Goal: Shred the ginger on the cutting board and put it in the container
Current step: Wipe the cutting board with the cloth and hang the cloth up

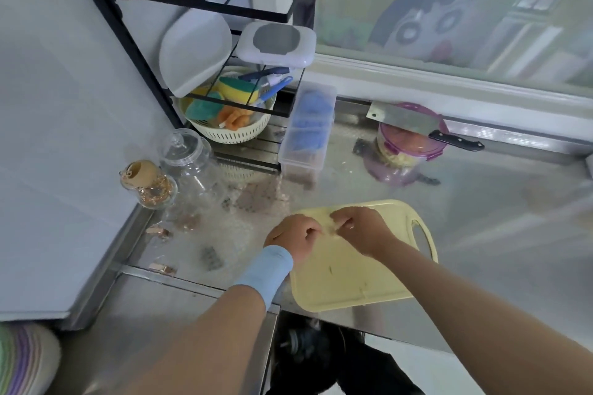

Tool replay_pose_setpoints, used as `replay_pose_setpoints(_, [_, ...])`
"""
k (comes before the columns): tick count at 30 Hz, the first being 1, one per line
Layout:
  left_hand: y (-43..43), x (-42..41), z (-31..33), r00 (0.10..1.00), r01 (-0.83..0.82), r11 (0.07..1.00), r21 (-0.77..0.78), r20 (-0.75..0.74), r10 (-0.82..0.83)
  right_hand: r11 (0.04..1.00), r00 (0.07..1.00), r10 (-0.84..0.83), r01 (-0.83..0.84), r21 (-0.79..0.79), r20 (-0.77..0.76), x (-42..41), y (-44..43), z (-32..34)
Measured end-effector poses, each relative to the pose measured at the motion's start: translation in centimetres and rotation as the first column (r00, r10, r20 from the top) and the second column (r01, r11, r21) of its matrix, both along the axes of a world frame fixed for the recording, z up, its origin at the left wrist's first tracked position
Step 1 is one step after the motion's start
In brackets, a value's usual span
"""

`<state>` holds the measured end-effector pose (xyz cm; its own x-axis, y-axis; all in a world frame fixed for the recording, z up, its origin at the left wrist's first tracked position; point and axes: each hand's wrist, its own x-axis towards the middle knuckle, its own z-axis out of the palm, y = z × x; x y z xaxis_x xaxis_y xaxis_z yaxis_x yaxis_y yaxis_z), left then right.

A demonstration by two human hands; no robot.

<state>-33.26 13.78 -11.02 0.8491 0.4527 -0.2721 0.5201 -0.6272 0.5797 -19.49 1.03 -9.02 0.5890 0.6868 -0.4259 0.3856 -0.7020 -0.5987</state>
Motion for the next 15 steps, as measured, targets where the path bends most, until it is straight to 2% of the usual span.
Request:
replay_pose_setpoints(2, [-1.2, 0.5, -0.4, 0.995, 0.090, 0.994, 0.058, -0.050, -0.087, 0.995, 0.993, -0.094, 0.091, 0.047, 0.065, 1.3, -2.2, 0.3])
replay_pose_setpoints(4, [-2.3, 0.8, -0.4, 0.996, 0.028, 0.995, 0.095, -0.089, -0.020, 0.994, 0.980, -0.101, 0.107, -0.029, 0.171, 2.9, -4.4, 0.2])
replay_pose_setpoints(6, [-3.2, 1.0, -0.3, 0.987, -0.059, 0.985, 0.164, -0.136, 0.082, 0.980, 0.964, 0.019, 0.033, -0.194, 0.264, 4.3, -6.2, -0.3])
replay_pose_setpoints(8, [-3.6, 1.4, 0.0, 0.962, -0.060, 0.977, 0.205, -0.248, 0.112, 0.939, 0.951, 0.175, -0.083, -0.335, 0.254, 5.3, -7.2, -0.9])
replay_pose_setpoints(12, [-3.0, 2.3, 0.2, 0.914, -0.111, 0.986, 0.125, -0.376, 0.150, 0.829, 0.885, 0.438, -0.329, -0.452, 0.160, 6.4, -6.8, -1.5])
replay_pose_setpoints(15, [-3.5, 1.8, -0.2, 0.921, -0.179, 0.978, 0.106, -0.331, 0.204, 0.797, 0.865, 0.476, -0.348, -0.494, 0.158, 5.8, -7.4, -2.0])
